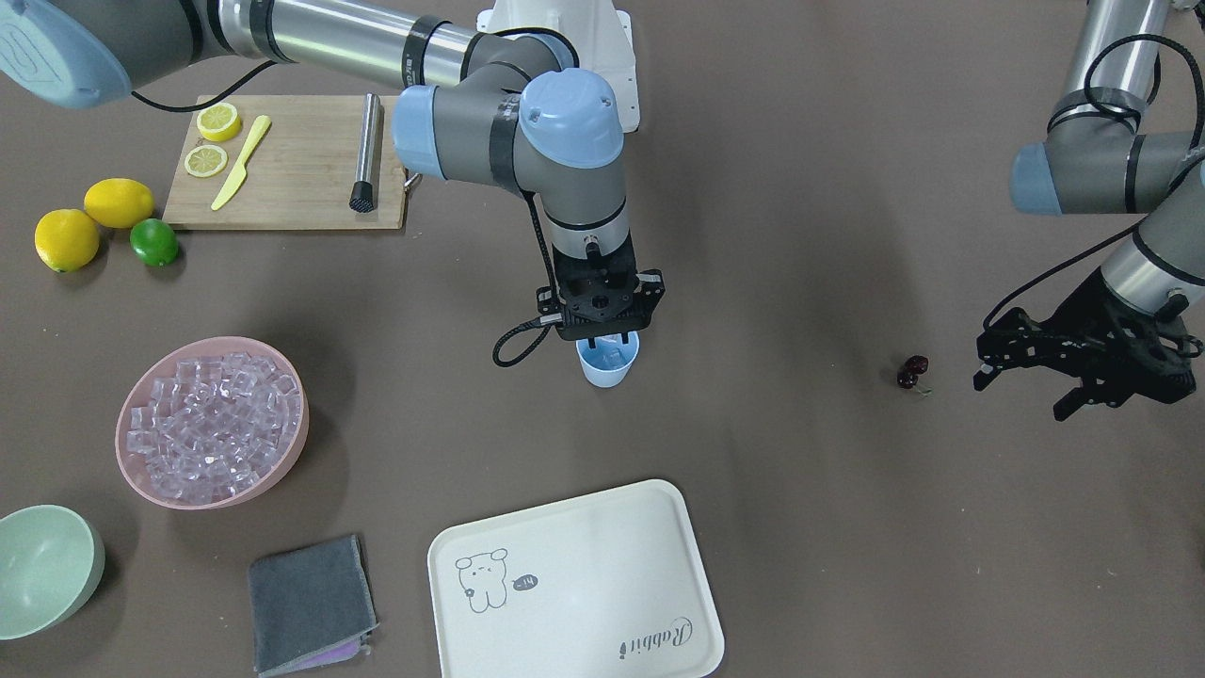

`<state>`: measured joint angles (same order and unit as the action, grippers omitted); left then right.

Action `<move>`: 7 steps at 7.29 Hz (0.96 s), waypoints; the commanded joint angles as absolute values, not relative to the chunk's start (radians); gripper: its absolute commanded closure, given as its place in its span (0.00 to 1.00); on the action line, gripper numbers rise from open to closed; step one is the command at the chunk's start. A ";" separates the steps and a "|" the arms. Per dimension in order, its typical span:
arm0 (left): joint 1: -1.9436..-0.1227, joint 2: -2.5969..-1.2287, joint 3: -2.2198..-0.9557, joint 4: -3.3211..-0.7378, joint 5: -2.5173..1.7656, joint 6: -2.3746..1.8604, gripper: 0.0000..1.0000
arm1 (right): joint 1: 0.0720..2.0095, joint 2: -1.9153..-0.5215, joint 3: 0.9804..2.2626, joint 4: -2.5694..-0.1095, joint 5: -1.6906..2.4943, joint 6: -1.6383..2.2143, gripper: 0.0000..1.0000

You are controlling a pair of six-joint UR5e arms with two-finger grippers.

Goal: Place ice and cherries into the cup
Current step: 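Release ice into the cup with right gripper while left gripper reaches for cherries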

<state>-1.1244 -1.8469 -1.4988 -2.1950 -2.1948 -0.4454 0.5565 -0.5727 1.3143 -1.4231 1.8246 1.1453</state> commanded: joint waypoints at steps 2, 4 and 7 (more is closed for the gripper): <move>-1.054 -1.813 -1.491 -2.250 -2.192 -0.520 0.02 | 0.545 -0.572 1.330 -1.422 1.781 1.160 0.02; -0.996 -1.795 -1.476 -2.315 -2.184 -0.571 0.02 | 0.638 -0.595 1.383 -1.434 1.842 1.128 0.02; -0.920 -1.796 -1.419 -2.336 -2.065 -0.583 0.03 | 0.912 -0.899 1.584 -1.430 2.129 0.825 0.02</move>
<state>-0.9393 -1.7967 -1.4455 -2.3198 -2.0861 -0.5779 0.7799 -0.7471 1.4812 -1.4292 1.9950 0.9799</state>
